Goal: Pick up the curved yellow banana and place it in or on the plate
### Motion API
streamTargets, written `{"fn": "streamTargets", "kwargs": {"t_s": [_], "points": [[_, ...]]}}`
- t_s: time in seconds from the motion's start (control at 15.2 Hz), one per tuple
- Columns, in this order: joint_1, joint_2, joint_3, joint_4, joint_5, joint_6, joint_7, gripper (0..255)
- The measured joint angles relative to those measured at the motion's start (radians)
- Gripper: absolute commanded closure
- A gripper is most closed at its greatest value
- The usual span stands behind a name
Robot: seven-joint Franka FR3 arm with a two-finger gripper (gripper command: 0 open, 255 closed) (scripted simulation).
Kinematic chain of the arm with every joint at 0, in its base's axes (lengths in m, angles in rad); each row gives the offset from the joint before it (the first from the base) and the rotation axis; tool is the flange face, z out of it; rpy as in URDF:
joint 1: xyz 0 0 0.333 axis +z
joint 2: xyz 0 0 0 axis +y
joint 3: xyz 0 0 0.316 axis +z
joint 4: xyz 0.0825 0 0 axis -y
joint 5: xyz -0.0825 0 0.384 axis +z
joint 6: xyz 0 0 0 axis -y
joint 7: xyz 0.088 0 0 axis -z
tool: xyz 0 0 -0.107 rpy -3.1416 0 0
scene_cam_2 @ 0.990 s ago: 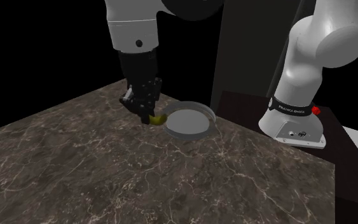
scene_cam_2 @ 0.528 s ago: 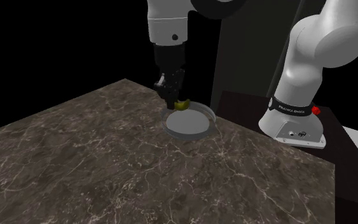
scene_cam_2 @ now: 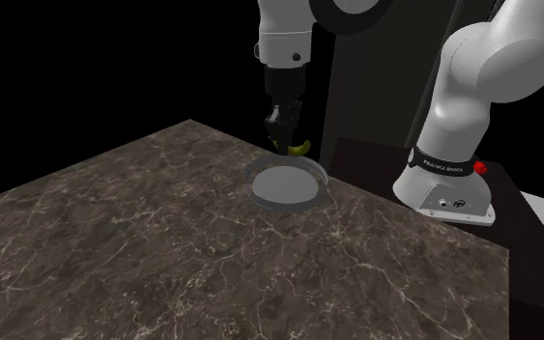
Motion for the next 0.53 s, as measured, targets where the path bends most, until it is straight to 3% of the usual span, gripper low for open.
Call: {"fn": "streamTargets", "kwargs": {"t_s": [0.53], "points": [[-0.006, 0.107, 0.023, -0.039, -0.002, 0.145, 0.005, 255]]}}
